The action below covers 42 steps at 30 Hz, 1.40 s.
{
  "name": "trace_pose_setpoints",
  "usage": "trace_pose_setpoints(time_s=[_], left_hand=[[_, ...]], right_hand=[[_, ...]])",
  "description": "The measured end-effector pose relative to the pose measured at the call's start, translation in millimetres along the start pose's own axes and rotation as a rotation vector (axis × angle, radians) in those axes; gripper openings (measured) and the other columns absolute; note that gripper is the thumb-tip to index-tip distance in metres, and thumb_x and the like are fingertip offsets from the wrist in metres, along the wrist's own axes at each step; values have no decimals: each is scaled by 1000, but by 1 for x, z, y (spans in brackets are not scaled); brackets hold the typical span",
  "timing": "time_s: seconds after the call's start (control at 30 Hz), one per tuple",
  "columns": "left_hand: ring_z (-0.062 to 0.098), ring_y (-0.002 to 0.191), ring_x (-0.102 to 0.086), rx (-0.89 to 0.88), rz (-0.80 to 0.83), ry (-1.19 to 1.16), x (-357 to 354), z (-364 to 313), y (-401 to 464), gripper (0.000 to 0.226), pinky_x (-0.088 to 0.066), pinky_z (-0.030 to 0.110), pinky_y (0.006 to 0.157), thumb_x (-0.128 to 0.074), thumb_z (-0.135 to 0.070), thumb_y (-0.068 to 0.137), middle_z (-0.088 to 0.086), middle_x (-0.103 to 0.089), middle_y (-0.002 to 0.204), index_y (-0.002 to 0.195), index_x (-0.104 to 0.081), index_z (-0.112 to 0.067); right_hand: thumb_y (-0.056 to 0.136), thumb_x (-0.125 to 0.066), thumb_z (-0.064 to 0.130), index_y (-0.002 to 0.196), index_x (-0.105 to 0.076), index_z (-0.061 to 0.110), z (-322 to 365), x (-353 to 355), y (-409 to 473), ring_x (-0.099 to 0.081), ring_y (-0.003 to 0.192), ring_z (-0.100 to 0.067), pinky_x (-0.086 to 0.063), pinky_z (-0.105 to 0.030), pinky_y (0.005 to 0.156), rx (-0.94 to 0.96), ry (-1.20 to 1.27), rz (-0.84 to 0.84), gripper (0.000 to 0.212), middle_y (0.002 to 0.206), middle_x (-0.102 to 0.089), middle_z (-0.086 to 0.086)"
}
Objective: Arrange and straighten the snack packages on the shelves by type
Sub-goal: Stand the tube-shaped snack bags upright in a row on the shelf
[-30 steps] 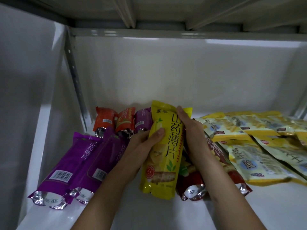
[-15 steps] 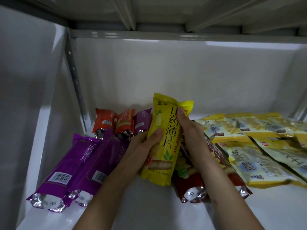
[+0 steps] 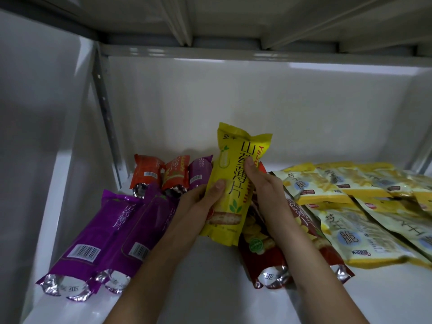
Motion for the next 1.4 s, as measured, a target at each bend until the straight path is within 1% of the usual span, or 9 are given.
trace_pose_setpoints(time_s=[0.13,0.23,0.3,0.53,0.77,1.03,1.2,1.3,1.4], left_hand=[[32,86,-79,-51,-36,-38,2,-4,-3,45,-64,35,66,-63,-43,88,13,-81,103,117,-74,-11],[28,82,-80,-94,-71,-75,6,-8,-2,42,-64,33,64,-63,-43,87,11,-81,102,116,-74,-14],[27,84,-80,-94,-83,-83,7,-9,-2,41,-63,33,65,-64,-41,88,11,-81,104,117,-74,-14],[36,109,-74,-27,-48,-113,7,0,6,43,-54,55,103,-75,-56,83,14,-78,116,111,-82,-24],[24,96,-79,-123,-135,-70,15,-8,3,35,-61,35,81,-60,-42,93,7,-81,104,111,-78,-18],[10,104,-74,-244,-142,95,10,-10,1,50,-59,22,80,-57,-49,92,0,-77,115,131,-66,-20],[-5,94,-70,-460,-231,235,9,-21,-7,38,-55,14,71,-64,-22,96,-13,-71,106,132,-58,-12],[5,98,-74,-393,-218,63,13,-20,-4,25,-58,21,78,-56,-17,103,-11,-78,104,126,-63,-10],[15,102,-73,-286,-222,-62,18,-12,2,19,-59,37,86,-49,-22,107,-11,-78,100,110,-67,-20]], right_hand=[[99,-55,51,89,-78,24,1,-5,-2,-77,81,-3,-56,-14,68,8,-78,97,37,87,-81,12],[85,-63,78,103,-74,-2,-4,-13,-2,-71,106,-40,-56,-54,99,21,-178,140,83,108,-75,-25],[81,-62,86,108,-65,-13,-6,-16,-2,-61,109,-57,-47,-70,100,50,-186,140,102,113,-64,-40],[76,-60,89,94,-65,-18,-8,-5,4,-63,79,-55,-49,-42,75,100,-152,9,108,95,-64,-43],[78,-57,91,109,-60,-17,-9,-16,-3,-61,106,-56,-46,-68,102,36,-215,164,113,111,-63,-42],[75,-60,90,96,-72,-7,-7,-10,3,-68,87,-49,-54,-64,81,146,-314,40,100,90,-71,-32],[94,-63,67,96,-82,15,0,-6,0,-74,81,-38,-61,-54,79,183,-271,-2,55,85,-78,-16],[101,-49,58,97,-78,6,-2,-3,1,-68,69,-13,-53,-29,68,116,-144,-38,59,75,-74,-5],[103,-53,45,86,-77,14,-2,-6,3,-66,79,-17,-50,-36,79,130,-176,-1,43,81,-73,1]])
Point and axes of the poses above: each hand's wrist, its own y-axis towards the middle knuckle, its own x-axis out of the back of the hand, z = x × y, the point moved 6 cm from there along y, towards the middle knuckle
